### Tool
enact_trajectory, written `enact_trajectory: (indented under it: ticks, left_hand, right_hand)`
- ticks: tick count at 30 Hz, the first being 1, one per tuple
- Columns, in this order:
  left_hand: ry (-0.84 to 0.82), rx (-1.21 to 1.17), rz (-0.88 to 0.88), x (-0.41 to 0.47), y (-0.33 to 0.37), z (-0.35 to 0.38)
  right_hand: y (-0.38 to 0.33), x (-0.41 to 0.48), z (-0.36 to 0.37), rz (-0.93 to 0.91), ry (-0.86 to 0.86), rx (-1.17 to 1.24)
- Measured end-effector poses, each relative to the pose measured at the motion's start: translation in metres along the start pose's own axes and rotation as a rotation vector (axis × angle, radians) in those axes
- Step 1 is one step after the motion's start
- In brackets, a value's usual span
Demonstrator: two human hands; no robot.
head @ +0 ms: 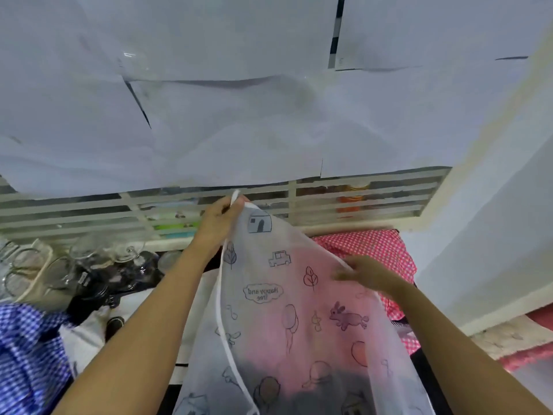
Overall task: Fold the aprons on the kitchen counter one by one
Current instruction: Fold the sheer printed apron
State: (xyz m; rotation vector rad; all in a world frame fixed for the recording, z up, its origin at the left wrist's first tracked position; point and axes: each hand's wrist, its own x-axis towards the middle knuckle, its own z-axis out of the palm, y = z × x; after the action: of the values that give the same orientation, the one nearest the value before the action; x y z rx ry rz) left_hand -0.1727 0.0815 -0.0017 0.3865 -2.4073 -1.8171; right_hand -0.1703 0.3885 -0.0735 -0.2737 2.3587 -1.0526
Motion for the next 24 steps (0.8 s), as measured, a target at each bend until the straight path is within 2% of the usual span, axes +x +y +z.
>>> enact_trajectory:
  ticks: [3, 5, 7, 9, 11, 12, 14, 16, 18, 19, 21, 24]
  left_hand:
    - [-0.164, -0.071, -0.106, 0.013, -0.001, -0.005]
    - [-0.16, -0.053, -0.133, 0.024, -0.011, -0.009]
    - [-0.043, 0.225, -0.035, 0.032, -0.032, -0.012]
    - [0.192, 0.419, 0.105, 0.032, -0.056, -0.014]
    - [0.41, 0.406, 0.101, 0.013, -0.071, -0.014]
    - [0.395, 0.389, 0.087, 0.001, -0.079, -0.01]
    - [0.146, 0.487, -0.019, -0.03, -0.093, 0.007]
    - [-0.157, 0.7, -0.239, -0.063, -0.112, 0.026]
    - [-0.331, 0.817, -0.462, -0.089, -0.138, 0.033]
    - [-0.373, 0.833, -0.53, -0.096, -0.151, 0.034]
    - [-0.401, 0.854, -0.553, -0.107, -0.164, 0.029]
    - [-0.394, 0.858, -0.509, -0.113, -0.168, 0.023]
  right_hand:
    - [-0.02, 0.017, -0.003, -0.052, -0.004, 0.395]
    - [-0.033, 0.032, -0.003, -0.093, 0.049, 0.501]
    - [-0.043, 0.047, 0.001, -0.137, 0.151, 0.412]
    - [-0.044, 0.057, 0.005, -0.14, 0.229, 0.399]
    - [-0.037, 0.067, 0.01, -0.074, 0.225, 0.422]
    - [-0.033, 0.071, 0.012, -0.03, 0.209, 0.385]
    - [-0.024, 0.078, 0.018, 0.056, 0.132, 0.292]
    - [-0.025, 0.081, 0.018, 0.113, 0.072, 0.263]
    - [-0.034, 0.084, 0.016, 0.095, 0.034, 0.326]
    - [-0.04, 0.087, 0.014, 0.078, 0.036, 0.332]
    - [-0.051, 0.098, 0.015, 0.063, 0.079, 0.217]
    - [-0.067, 0.108, 0.023, -0.023, 0.372, -0.117]
